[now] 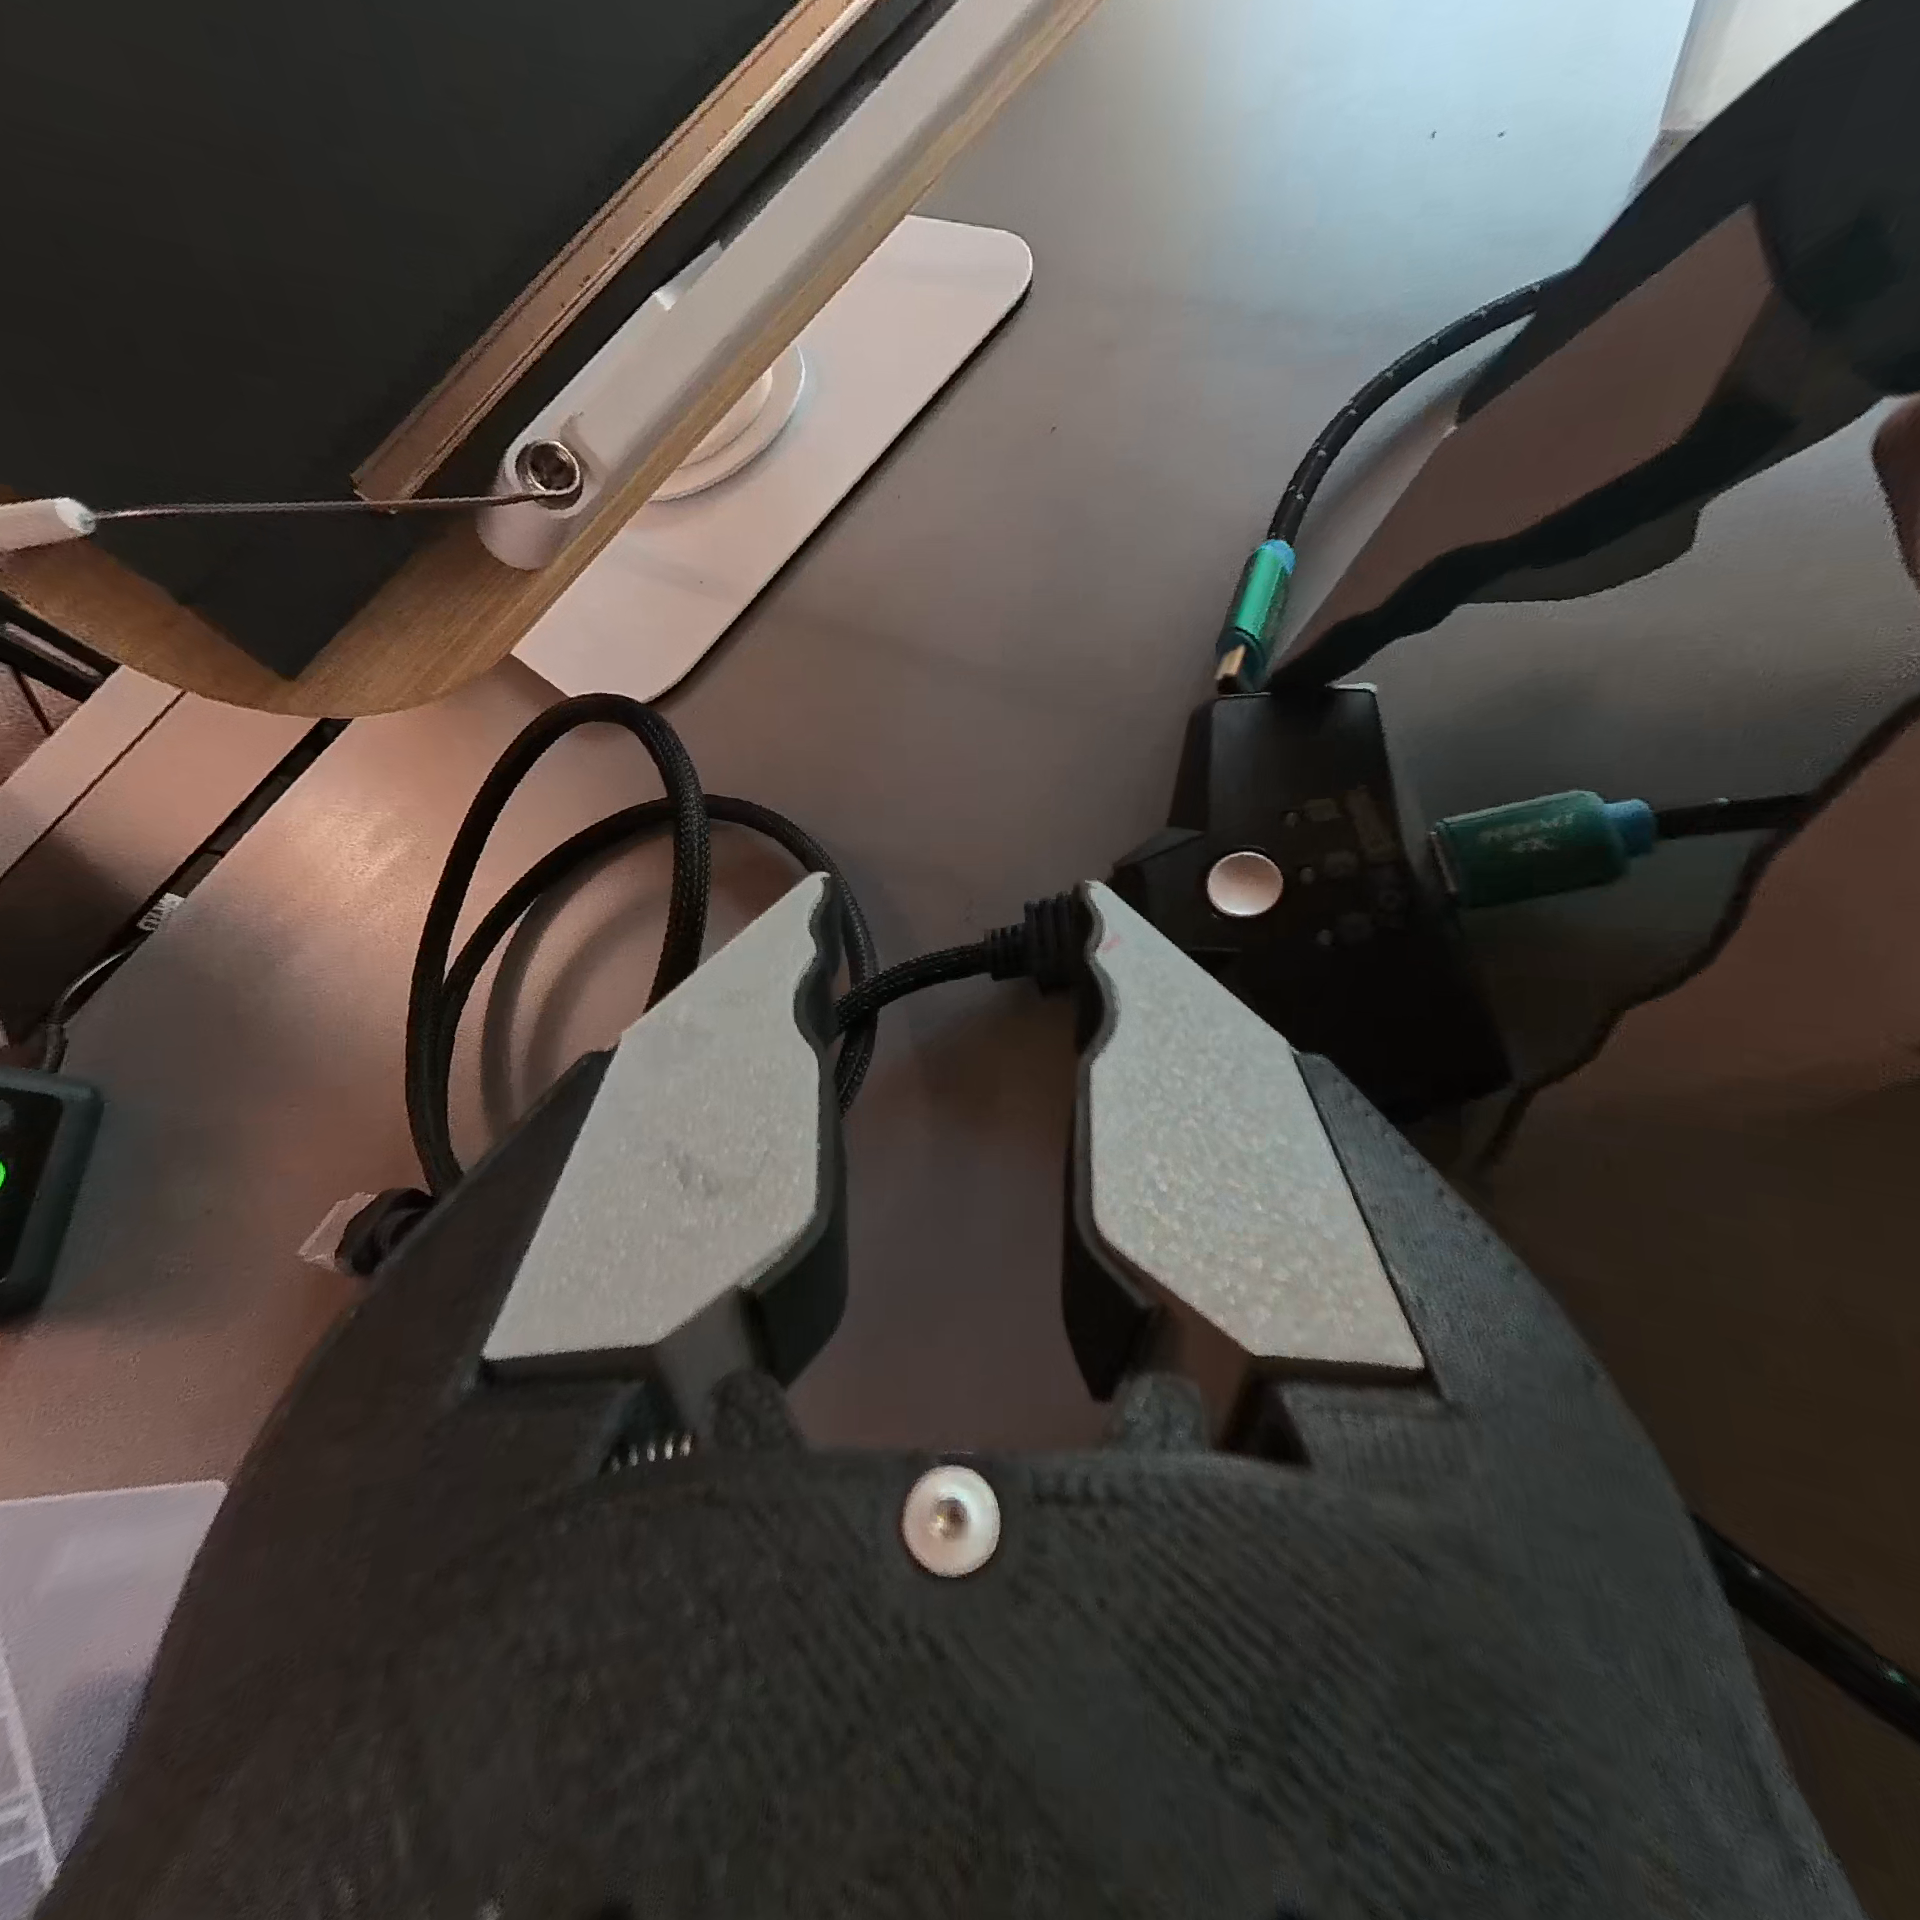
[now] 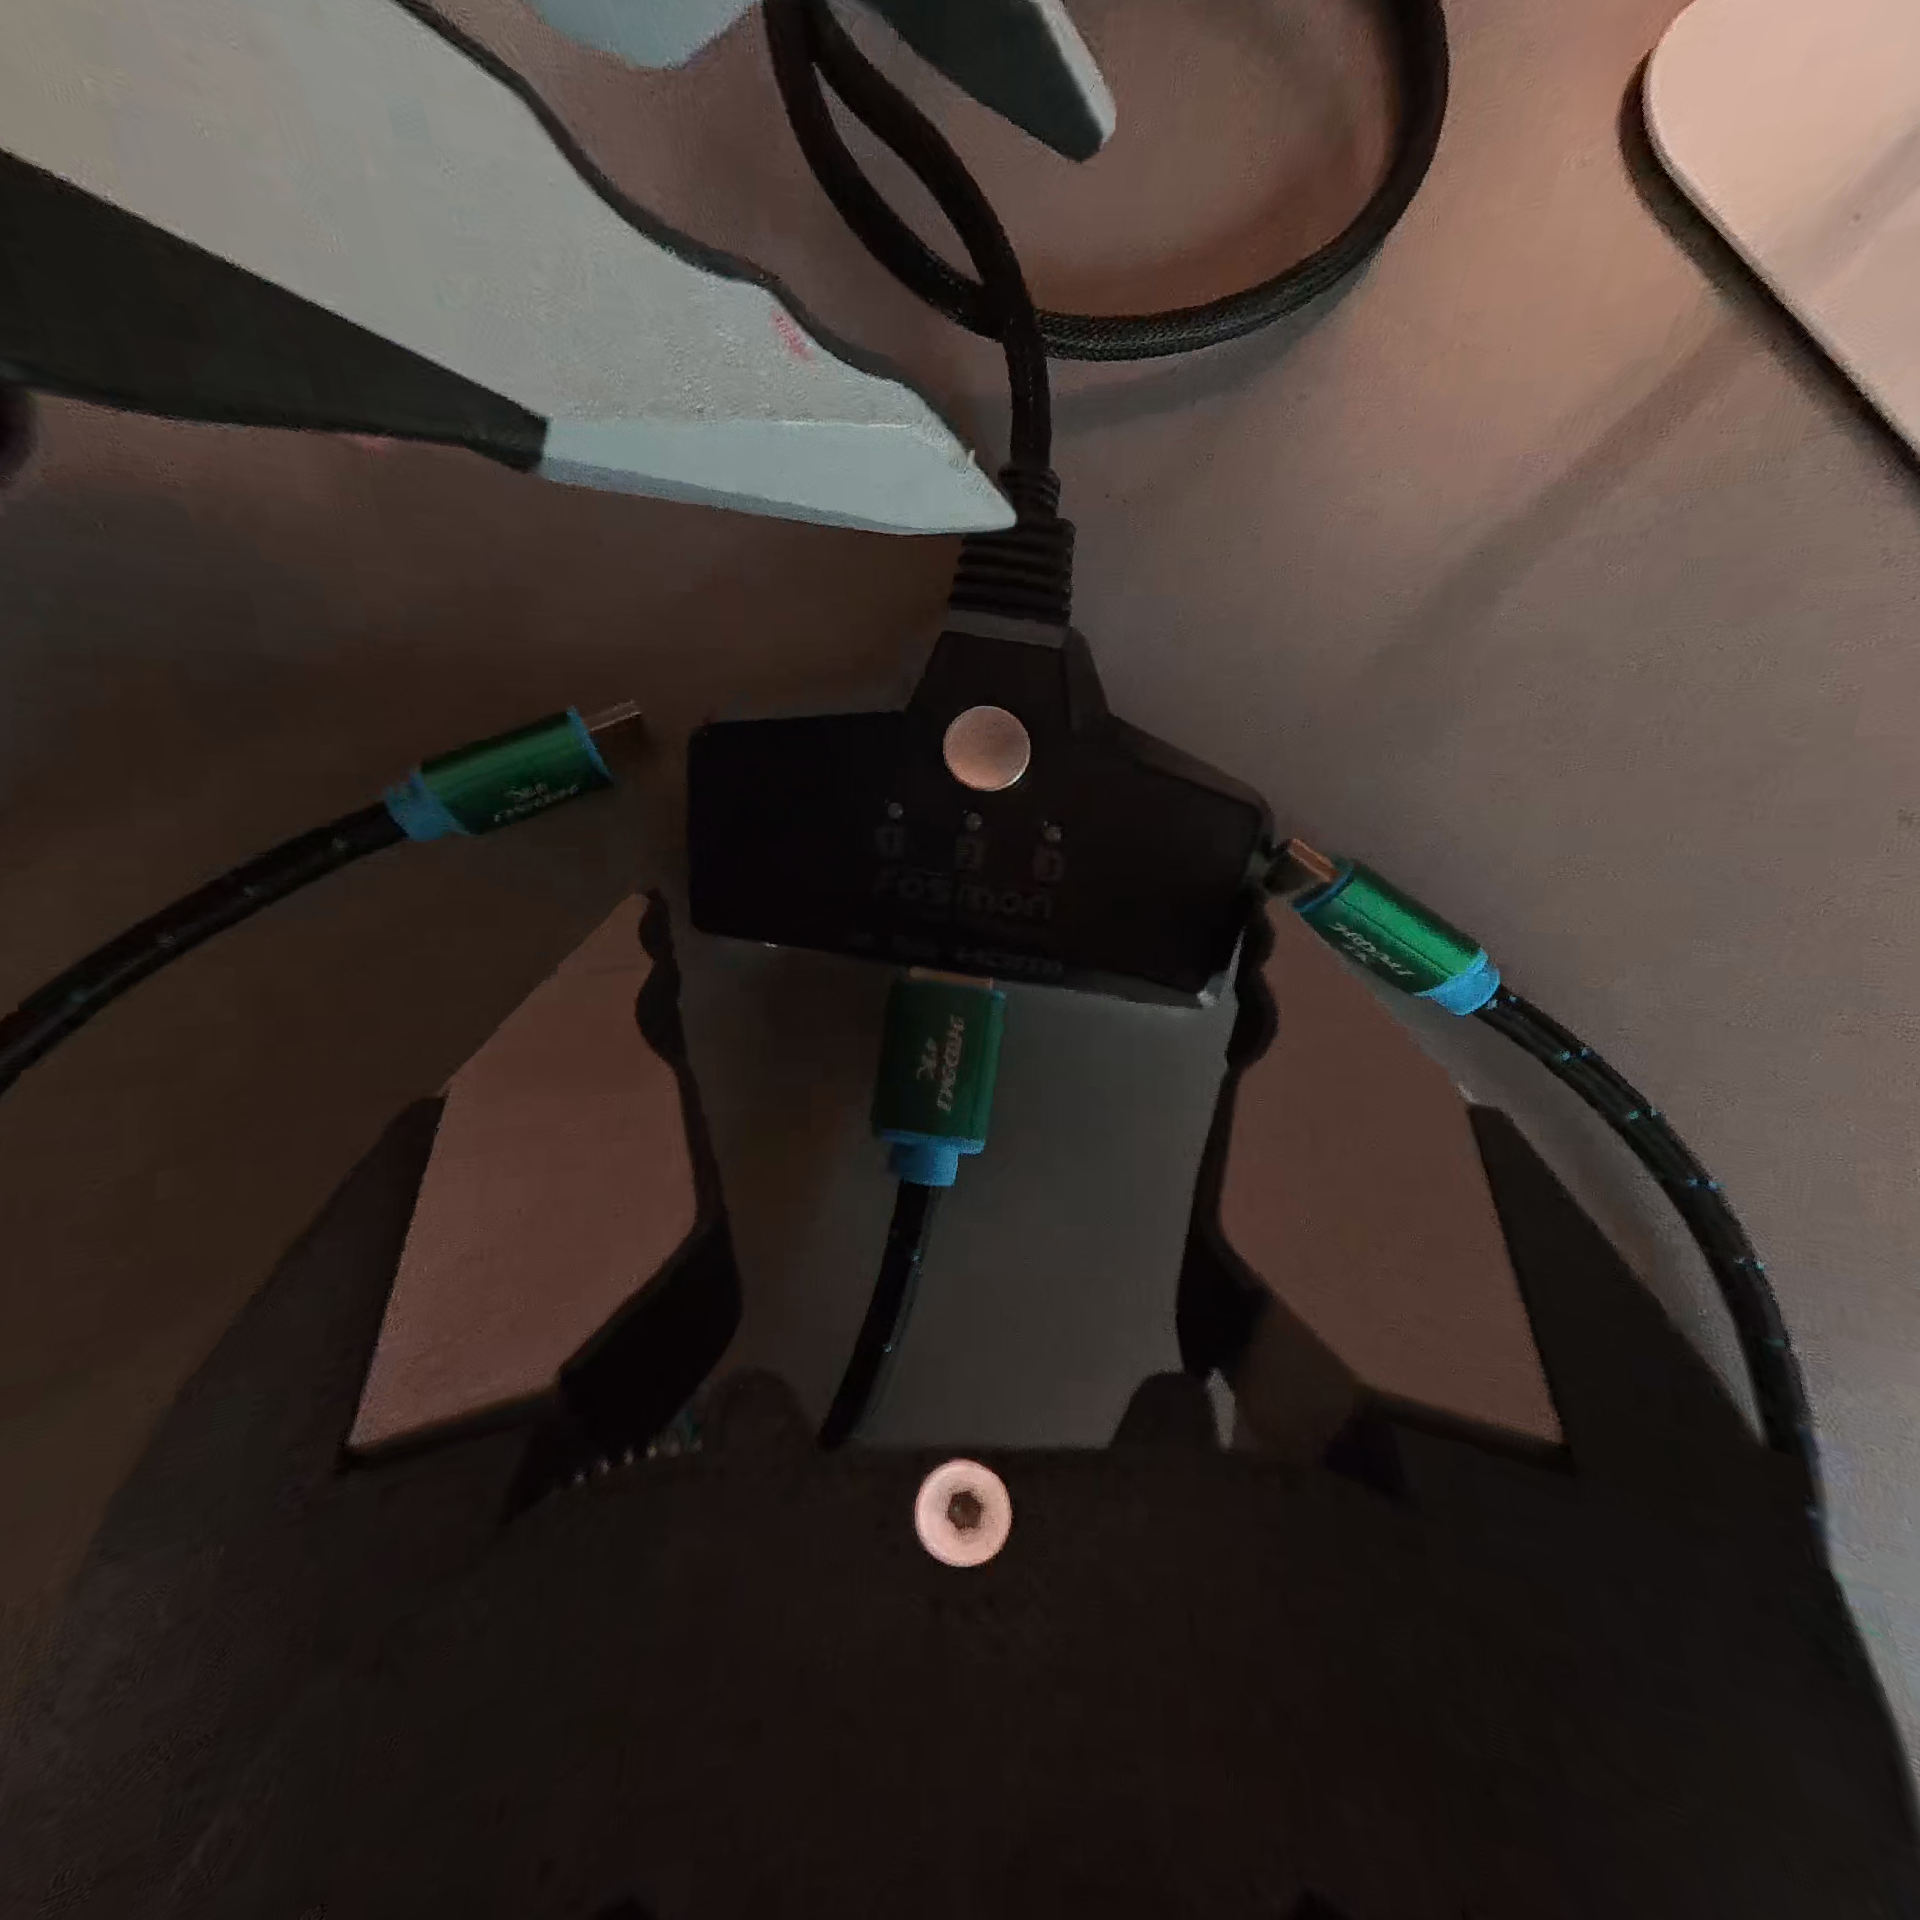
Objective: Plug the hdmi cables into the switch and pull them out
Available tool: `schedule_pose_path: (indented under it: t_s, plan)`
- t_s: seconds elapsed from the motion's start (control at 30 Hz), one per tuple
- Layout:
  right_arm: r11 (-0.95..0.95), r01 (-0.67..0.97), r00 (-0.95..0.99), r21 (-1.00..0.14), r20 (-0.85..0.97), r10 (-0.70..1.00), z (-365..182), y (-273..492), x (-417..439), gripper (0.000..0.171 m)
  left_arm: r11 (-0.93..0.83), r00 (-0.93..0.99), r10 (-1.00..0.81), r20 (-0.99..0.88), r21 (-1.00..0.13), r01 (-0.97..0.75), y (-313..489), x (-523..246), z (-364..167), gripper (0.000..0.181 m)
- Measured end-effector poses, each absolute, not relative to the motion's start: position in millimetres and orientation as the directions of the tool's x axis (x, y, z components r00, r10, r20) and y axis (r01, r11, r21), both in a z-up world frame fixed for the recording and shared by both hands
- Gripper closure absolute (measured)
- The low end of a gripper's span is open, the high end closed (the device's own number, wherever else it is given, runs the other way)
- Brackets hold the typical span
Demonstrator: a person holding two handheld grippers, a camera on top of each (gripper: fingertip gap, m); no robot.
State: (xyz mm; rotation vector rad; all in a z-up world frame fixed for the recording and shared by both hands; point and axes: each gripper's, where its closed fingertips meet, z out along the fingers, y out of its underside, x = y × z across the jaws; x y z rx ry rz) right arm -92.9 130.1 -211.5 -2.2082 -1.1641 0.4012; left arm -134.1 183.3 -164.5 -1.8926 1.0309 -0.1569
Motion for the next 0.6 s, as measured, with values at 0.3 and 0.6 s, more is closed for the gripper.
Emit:
schedule_pose_path:
  t_s: [0.3,0.6]
  plan:
    - [-0.496,0.581,0.603,-0.645,-0.068,0.795,-205.1,135.6,-91.9,0.069,-0.073,0.565,-0.69,-0.453,-0.733,-0.677,182.5,-138.8,-153.6,0.135]
    - [-0.581,0.377,0.618,-0.722,-0.271,0.738,-172.8,147.9,-65.9,0.07,0.141,0.429,-0.743,-0.513,-0.747,-0.65,156.6,-113.8,-138.2,0.113]
